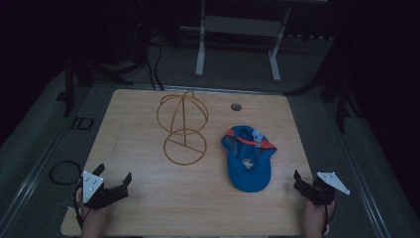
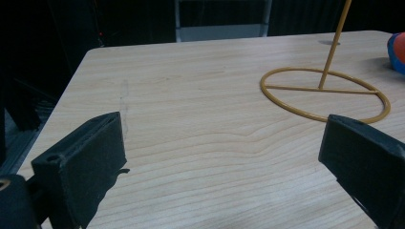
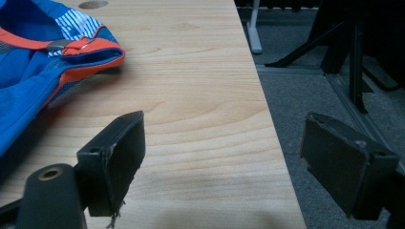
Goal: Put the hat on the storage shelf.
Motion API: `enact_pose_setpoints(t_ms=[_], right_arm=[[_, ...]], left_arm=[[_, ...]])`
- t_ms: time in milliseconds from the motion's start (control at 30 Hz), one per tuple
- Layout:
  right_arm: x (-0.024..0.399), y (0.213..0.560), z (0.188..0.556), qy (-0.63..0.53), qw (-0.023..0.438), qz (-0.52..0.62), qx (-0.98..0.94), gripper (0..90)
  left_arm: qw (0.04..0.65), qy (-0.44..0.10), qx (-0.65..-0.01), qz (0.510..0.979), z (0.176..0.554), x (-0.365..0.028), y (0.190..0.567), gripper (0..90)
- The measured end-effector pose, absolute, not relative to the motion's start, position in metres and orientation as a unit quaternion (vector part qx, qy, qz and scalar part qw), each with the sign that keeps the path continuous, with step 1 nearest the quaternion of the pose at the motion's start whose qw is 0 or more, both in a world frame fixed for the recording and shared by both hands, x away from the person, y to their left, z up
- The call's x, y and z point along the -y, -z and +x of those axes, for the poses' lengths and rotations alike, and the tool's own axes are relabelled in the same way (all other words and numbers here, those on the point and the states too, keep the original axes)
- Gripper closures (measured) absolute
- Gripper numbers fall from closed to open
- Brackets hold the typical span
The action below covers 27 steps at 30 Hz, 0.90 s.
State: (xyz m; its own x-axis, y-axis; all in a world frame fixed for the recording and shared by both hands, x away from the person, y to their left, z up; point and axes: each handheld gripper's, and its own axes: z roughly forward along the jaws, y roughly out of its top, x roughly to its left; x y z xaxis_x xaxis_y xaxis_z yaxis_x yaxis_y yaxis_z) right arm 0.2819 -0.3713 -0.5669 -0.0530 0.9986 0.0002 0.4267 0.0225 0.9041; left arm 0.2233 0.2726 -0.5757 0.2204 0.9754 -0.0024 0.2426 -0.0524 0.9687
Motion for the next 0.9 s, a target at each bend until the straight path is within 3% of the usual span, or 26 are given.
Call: enact_pose_setpoints(t_ms=[900], right_arm=[[0.352, 0.552, 0.301, -0.382, 0.313, 0.569, -0.658, 15.4]], left_arm=[[0.477, -0.381, -0.493, 0.619, 0.225, -0.273, 0.576, 2.4]])
